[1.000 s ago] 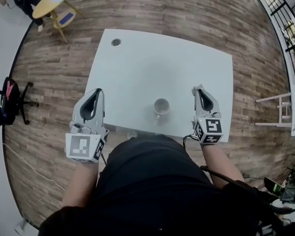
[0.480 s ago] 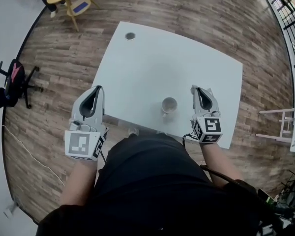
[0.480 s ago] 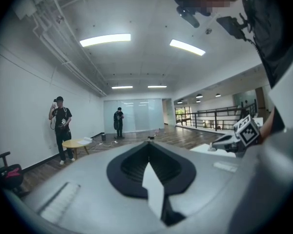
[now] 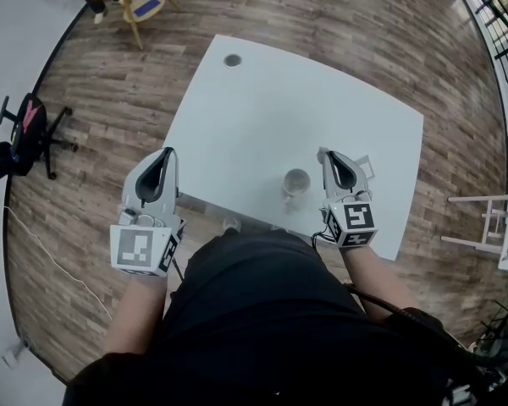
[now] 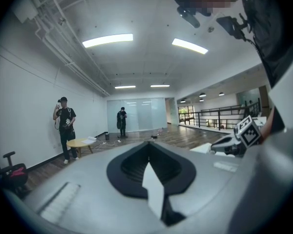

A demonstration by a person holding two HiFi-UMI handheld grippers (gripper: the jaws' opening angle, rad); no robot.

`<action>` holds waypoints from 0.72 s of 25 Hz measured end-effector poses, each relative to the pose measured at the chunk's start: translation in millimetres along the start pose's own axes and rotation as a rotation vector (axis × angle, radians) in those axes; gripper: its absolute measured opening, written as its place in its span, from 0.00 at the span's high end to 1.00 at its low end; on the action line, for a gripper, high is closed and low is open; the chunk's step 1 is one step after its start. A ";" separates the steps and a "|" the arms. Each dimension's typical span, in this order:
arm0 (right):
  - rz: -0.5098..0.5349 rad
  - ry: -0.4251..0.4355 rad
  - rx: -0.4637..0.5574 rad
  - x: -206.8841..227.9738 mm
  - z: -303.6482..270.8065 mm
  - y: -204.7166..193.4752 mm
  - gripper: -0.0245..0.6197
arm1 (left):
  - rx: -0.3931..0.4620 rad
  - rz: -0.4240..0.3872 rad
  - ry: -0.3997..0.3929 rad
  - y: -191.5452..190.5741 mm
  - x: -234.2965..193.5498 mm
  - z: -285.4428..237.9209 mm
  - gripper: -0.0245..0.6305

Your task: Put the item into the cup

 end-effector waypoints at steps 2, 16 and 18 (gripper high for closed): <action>-0.001 0.012 0.003 -3.2 -2.6 1.2 0.93 | 0.003 -0.004 -0.001 0.8 -1.0 -0.5 0.96; 0.008 0.016 0.000 -2.8 -2.9 3.1 0.93 | -0.014 0.023 -0.018 -7.1 2.6 -6.7 0.96; 0.005 0.009 -0.002 -1.2 -0.7 2.0 0.93 | -0.016 0.028 -0.026 -9.3 4.0 -10.3 0.96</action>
Point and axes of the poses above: the fingertips, and each gripper's own axes: z backward along the fingers, x to its right, y out of its top, the point moved 6 cm from there along z, backward along the fingers, and after that the axes turned 7 degrees about z, right-handed, at the moved point
